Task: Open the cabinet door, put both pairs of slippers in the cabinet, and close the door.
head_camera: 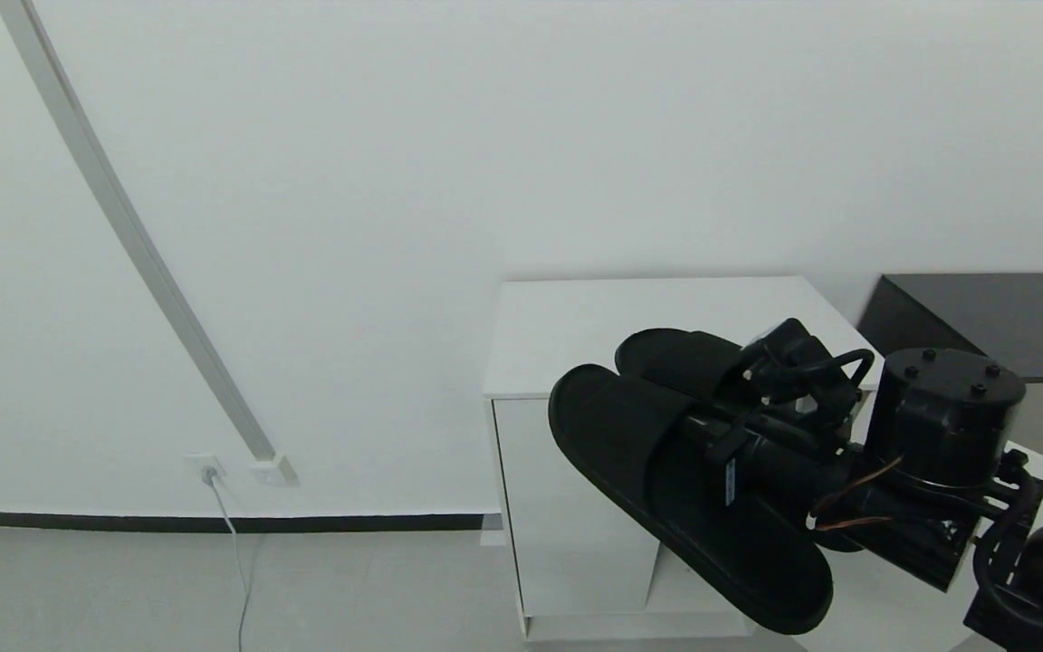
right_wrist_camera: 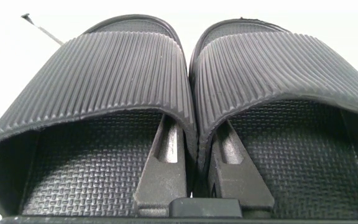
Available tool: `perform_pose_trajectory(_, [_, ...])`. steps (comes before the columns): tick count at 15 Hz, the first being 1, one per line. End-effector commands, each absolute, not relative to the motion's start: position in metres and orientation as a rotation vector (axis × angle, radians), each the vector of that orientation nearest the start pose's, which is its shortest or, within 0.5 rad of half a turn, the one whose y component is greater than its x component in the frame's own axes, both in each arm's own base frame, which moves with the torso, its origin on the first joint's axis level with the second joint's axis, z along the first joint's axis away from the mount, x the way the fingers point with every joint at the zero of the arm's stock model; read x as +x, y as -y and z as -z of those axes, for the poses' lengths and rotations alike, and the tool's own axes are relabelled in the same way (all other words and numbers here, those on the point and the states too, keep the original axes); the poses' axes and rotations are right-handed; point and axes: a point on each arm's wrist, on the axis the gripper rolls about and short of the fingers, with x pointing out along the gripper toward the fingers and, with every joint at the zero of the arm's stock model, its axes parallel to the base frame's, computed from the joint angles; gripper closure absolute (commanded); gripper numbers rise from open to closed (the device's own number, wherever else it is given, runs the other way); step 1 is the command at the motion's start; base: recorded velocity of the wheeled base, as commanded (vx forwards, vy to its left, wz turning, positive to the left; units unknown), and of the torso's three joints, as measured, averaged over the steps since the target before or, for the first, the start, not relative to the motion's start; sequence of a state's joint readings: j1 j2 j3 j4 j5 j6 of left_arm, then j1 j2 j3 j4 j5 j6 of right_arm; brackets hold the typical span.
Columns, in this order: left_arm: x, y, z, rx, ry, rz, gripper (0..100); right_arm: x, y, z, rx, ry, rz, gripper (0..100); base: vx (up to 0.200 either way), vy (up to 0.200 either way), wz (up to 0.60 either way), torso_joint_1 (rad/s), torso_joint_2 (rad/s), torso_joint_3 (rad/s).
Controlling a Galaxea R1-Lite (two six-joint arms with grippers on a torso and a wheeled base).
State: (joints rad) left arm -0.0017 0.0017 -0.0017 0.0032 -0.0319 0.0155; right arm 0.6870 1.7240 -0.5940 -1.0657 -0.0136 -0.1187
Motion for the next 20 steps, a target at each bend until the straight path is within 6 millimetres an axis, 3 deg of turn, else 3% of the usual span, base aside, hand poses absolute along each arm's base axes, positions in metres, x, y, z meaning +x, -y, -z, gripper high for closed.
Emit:
perform_pose_trajectory(1, [-0.0228, 0.0007, -0.0756, 0.015, -0.003, 0.034, 100, 0.225, -0.1855, -0.1628, -0.139, -0.024, -0.681, 100, 0.0, 0.0, 0.0, 0.0, 0.0, 0.0])
perform_pose_trajectory(14, [-0.0228, 0.0006, -0.0756, 0.015, -0.003, 0.031, 100, 0.2258, -0.186, -0.1604, -0.146, -0.035, -0.677, 100, 0.0, 0.0, 0.0, 0.0, 0.0, 0.0])
perform_pose_trajectory(20, [-0.0227, 0.0001, -0.0754, 0.014, -0.003, 0.008, 100, 0.2272, -0.187, -0.1581, -0.15, -0.043, -0.656, 100, 0.0, -0.2, 0.0, 0.006, 0.0, -0.001])
